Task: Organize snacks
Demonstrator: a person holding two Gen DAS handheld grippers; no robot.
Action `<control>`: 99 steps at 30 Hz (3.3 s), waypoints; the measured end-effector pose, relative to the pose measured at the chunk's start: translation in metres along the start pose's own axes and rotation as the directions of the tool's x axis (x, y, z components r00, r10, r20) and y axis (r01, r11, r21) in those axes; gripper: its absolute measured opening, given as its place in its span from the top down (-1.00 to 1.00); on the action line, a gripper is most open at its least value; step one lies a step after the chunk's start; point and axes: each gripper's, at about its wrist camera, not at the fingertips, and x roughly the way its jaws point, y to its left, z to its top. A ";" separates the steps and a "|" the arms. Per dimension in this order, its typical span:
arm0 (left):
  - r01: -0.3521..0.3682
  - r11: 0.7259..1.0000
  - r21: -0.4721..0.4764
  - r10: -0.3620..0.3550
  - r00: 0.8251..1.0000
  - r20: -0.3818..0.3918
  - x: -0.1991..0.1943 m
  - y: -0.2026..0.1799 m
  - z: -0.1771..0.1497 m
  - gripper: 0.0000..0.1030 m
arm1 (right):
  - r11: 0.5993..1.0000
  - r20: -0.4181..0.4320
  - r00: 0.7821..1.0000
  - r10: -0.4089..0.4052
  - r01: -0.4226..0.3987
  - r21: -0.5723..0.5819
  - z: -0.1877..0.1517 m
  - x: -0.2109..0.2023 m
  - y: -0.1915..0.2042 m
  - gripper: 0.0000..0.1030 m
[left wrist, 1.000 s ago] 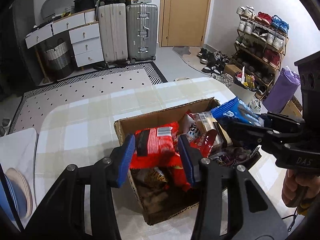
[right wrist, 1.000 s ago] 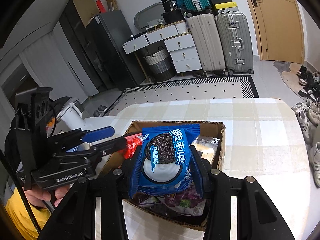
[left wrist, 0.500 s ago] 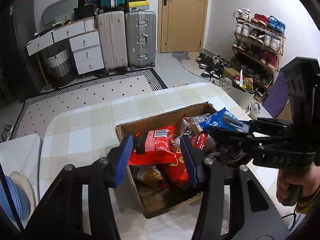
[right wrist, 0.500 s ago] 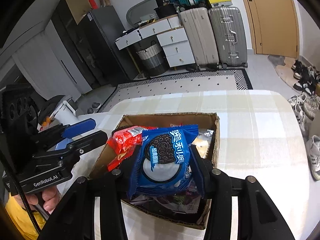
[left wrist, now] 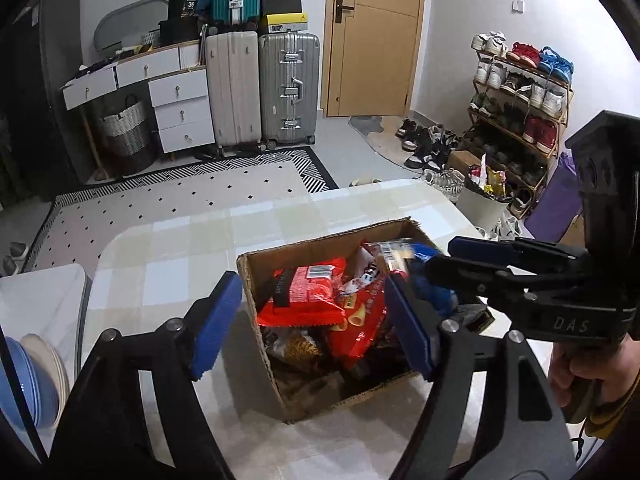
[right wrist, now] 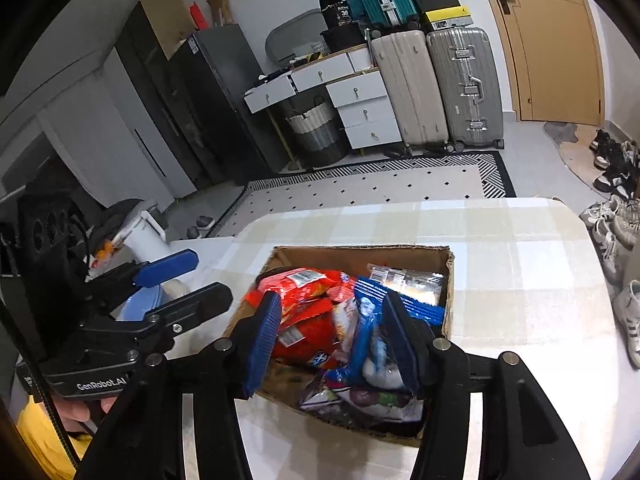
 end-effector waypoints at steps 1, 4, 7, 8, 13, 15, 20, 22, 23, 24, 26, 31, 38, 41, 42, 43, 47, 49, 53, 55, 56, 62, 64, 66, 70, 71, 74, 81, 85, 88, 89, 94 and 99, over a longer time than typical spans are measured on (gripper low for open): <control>-0.003 1.000 0.000 0.003 1.000 0.002 -0.003 -0.001 0.000 -0.39 | 1.000 0.005 1.000 0.001 -0.001 -0.001 0.000 -0.002 0.001 -0.04; -0.009 1.000 0.004 0.009 1.000 0.009 -0.012 -0.006 0.001 -0.41 | 1.000 0.023 1.000 -0.001 0.001 -0.014 0.001 -0.012 0.006 -0.04; -0.017 1.000 0.009 0.017 1.000 0.020 -0.023 -0.011 0.002 -0.48 | 0.999 0.051 0.999 0.001 0.001 -0.040 0.004 -0.025 0.015 -0.04; -0.019 1.000 0.009 0.019 1.000 0.025 -0.027 -0.012 0.004 -0.49 | 0.999 0.067 0.998 0.003 0.001 -0.051 0.005 -0.031 0.020 -0.04; -0.018 1.000 0.014 0.017 0.998 0.067 -0.064 -0.020 0.009 -0.51 | 0.994 0.123 0.992 0.011 0.003 -0.111 0.008 -0.063 0.045 -0.06; -0.027 1.000 0.015 0.026 0.996 0.087 -0.082 -0.024 0.010 -0.52 | 0.991 0.151 0.988 0.020 0.001 -0.135 0.009 -0.080 0.055 -0.12; -0.032 0.999 0.020 0.029 0.990 0.139 -0.132 -0.036 0.015 -0.56 | 0.980 0.234 0.972 0.034 0.013 -0.196 0.007 -0.126 0.081 -0.34; -0.031 0.999 0.020 0.027 0.985 0.170 -0.159 -0.041 0.016 -0.59 | 0.976 0.271 0.962 0.039 0.022 -0.217 0.004 -0.144 0.091 -0.53; -0.032 0.999 0.021 0.027 0.981 0.190 -0.175 -0.044 0.015 -0.61 | 0.974 0.293 0.955 0.042 0.027 -0.225 0.000 -0.155 0.095 -0.59; -0.037 0.999 0.019 0.032 0.977 0.209 -0.189 -0.045 0.014 -0.63 | 0.972 0.322 0.946 0.047 0.031 -0.233 -0.004 -0.167 0.100 -0.69; -0.046 0.999 0.009 0.042 0.966 0.255 -0.217 -0.048 0.011 -0.69 | 0.968 0.371 0.927 0.051 0.046 -0.247 -0.013 -0.189 0.107 -0.80; -0.062 0.997 -0.052 0.077 0.928 0.365 -0.292 -0.047 -0.007 -0.99 | 0.957 0.477 0.876 0.066 0.079 -0.279 -0.042 -0.238 0.120 -0.98; -0.100 0.990 -0.100 0.136 0.862 0.489 -0.383 -0.046 -0.053 -0.99 | 0.928 0.576 0.815 0.065 0.164 -0.335 -0.097 -0.288 0.128 -0.99; -0.146 0.982 -0.116 0.186 0.827 0.530 -0.412 -0.048 -0.077 -0.99 | 0.922 0.600 0.798 0.048 0.196 -0.334 -0.118 -0.297 0.127 -0.99; -0.151 0.981 -0.123 0.194 0.821 0.537 -0.420 -0.047 -0.087 -0.99 | 0.920 0.605 0.795 0.038 0.209 -0.331 -0.127 -0.299 0.125 -0.99; -0.155 0.979 -0.131 0.201 0.819 0.537 -0.424 -0.046 -0.094 -0.99 | 0.920 0.605 0.796 0.032 0.213 -0.329 -0.131 -0.299 0.123 -0.99; -0.173 0.972 -0.161 0.232 0.829 0.509 -0.429 -0.038 -0.121 -0.99 | 0.931 0.605 0.796 0.005 0.216 -0.293 -0.149 -0.301 0.108 -0.99; -0.174 0.970 -0.169 0.236 0.841 0.487 -0.425 -0.032 -0.135 -0.99 | 0.940 0.603 0.798 0.016 0.194 -0.281 -0.160 -0.301 0.098 -0.99; -0.199 0.958 -0.205 0.273 0.851 0.449 -0.399 -0.018 -0.156 -0.99 | 0.947 0.600 0.799 -0.018 0.206 -0.246 -0.172 -0.283 0.076 -0.99; -0.219 0.951 -0.217 0.294 0.853 0.431 -0.379 -0.011 -0.165 -0.99 | 0.953 0.597 0.801 -0.036 0.208 -0.221 -0.177 -0.270 0.061 -0.99; -0.225 0.949 -0.222 0.301 0.856 0.421 -0.373 -0.008 -0.172 -0.99 | 0.955 0.593 0.804 -0.040 0.204 -0.214 -0.180 -0.263 0.054 -0.99; -0.199 0.954 -0.223 0.271 0.891 0.363 -0.292 0.002 -0.195 -0.99 | 0.965 0.536 0.840 -0.085 0.203 -0.166 -0.192 -0.210 0.019 -0.99; -0.190 0.961 -0.200 0.250 0.904 0.346 -0.254 0.000 -0.194 -0.99 | 0.966 0.513 0.853 -0.098 0.205 -0.156 -0.190 -0.188 0.010 -0.99; -0.198 0.966 -0.167 0.245 0.907 0.342 -0.218 -0.007 -0.198 -0.99 | 0.966 0.496 0.861 -0.108 0.208 -0.151 -0.192 -0.167 0.001 -0.99; -0.203 0.971 -0.127 0.234 0.917 0.323 -0.153 -0.014 -0.195 -0.99 | 0.962 0.484 0.864 -0.142 0.235 -0.138 -0.189 -0.134 -0.014 -0.99; -0.197 0.973 -0.123 0.227 0.920 0.319 -0.141 -0.014 -0.193 -0.99 | 0.962 0.488 0.860 -0.145 0.239 -0.135 -0.190 -0.127 -0.017 -0.99; -0.190 0.972 -0.135 0.224 0.925 0.308 -0.105 -0.010 -0.195 -0.99 | 0.958 0.506 0.850 -0.147 0.249 -0.140 -0.194 -0.119 -0.022 -0.99; -0.174 0.972 -0.159 0.214 0.936 0.280 -0.064 0.003 -0.201 -0.99 | 0.953 0.485 0.863 -0.139 0.249 -0.171 -0.193 -0.108 -0.019 -0.99; -0.178 0.975 -0.134 0.211 0.929 0.304 -0.058 -0.004 -0.203 -0.99 | 0.943 0.469 0.871 -0.145 0.265 -0.200 -0.194 -0.103 -0.012 -0.99; -0.188 0.974 -0.123 0.219 0.921 0.322 -0.059 -0.010 -0.204 -0.99 | 0.933 0.448 0.881 -0.154 0.280 -0.229 -0.195 -0.098 -0.004 -0.99; -0.188 0.975 -0.121 0.218 0.921 0.324 -0.061 -0.010 -0.204 -0.99 | 0.925 0.452 0.875 -0.172 0.302 -0.232 -0.195 -0.096 -0.002 -0.99; -0.185 0.976 -0.116 0.213 0.923 0.321 -0.061 -0.009 -0.201 -0.99 | 0.939 0.473 0.864 -0.176 0.291 -0.183 -0.195 -0.104 -0.011 -0.99; -0.187 0.975 -0.115 0.215 0.920 0.326 -0.070 -0.007 -0.202 -0.99 | 0.947 0.509 0.838 -0.194 0.295 -0.125 -0.196 -0.114 -0.019 -0.99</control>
